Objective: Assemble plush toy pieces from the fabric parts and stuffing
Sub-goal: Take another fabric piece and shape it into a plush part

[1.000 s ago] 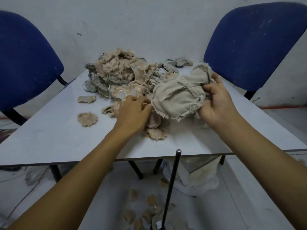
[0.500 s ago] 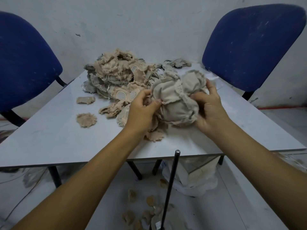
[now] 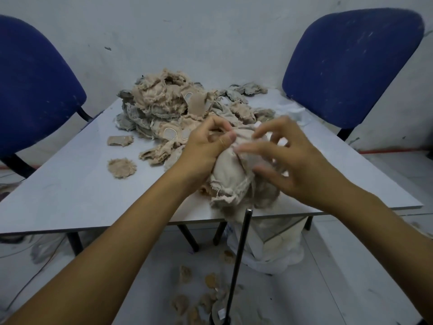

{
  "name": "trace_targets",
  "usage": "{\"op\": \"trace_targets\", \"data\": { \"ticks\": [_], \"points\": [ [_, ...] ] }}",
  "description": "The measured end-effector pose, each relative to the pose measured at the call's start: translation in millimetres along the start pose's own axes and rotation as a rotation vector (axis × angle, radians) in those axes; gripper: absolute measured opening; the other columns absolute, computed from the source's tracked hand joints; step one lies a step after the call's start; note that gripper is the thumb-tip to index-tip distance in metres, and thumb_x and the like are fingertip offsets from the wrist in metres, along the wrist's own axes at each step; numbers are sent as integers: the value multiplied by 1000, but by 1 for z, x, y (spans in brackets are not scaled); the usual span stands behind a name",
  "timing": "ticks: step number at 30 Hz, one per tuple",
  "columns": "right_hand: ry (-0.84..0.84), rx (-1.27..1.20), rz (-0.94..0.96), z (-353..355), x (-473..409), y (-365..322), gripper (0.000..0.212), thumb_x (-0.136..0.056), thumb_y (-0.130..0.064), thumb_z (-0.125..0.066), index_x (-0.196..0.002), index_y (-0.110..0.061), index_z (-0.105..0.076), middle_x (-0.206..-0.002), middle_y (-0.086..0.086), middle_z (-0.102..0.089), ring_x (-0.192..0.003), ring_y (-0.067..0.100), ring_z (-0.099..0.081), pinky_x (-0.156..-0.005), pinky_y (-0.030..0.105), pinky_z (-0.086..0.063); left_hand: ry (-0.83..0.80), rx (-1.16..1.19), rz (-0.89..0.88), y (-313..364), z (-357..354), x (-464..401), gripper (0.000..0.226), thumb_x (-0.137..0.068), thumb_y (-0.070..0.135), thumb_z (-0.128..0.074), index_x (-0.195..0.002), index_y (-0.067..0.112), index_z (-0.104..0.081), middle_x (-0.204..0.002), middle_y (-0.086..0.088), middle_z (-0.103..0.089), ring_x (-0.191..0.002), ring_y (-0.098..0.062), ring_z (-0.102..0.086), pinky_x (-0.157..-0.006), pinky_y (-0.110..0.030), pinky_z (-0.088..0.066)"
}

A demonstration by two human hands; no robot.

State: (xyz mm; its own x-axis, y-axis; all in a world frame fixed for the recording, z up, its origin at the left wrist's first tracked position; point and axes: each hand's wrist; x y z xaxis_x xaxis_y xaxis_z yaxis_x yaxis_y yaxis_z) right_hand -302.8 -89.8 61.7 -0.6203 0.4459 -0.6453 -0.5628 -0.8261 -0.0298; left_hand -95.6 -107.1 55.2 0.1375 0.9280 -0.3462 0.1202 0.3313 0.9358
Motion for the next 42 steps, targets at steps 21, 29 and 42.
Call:
{"op": "trace_targets", "data": {
  "ticks": [21, 29, 42],
  "points": [
    [-147, -289, -547, -22, 5, 0, 12, -92, -28, -68, -91, -16, -68, -93, -4, -44, -82, 7, -49, -70, 12, -36, -388, -870, 44, -8, 1, 21, 34, -80, 48, -56, -112, 37, -60, -121, 7, -42, -124, -14, -36, -95, -16, -33],
    [-356, -521, -590, -22, 8, -5, 34, -76, -65, -65, -89, -34, -64, -103, -10, -40, -87, -8, -45, -74, 9, -37, -192, -760, 13, -16, -3, 18, 25, -93, 10, -49, -80, 25, -64, -96, -9, -54, -90, -15, -53, -76, -31, -38],
    [-207, -503, -639, -38, 10, -4, 9, -97, -17, -62, -89, -21, -64, -95, -4, -45, -82, 4, -48, -78, 23, -35, -499, -915, 126, -14, 7, 20, 31, -74, 37, -59, -93, 12, -62, -98, 5, -40, -93, -12, -44, -79, -28, -38]
  ]
}}
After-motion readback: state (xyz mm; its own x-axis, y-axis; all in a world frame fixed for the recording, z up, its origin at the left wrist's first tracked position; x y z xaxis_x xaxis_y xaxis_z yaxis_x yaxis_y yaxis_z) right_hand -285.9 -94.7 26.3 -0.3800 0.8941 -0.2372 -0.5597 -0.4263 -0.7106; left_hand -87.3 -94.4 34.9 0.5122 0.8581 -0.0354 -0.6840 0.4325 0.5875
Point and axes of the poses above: each hand's wrist, its own x-axis away from the middle knuckle, its own z-axis out of the back of the hand, y = z × x
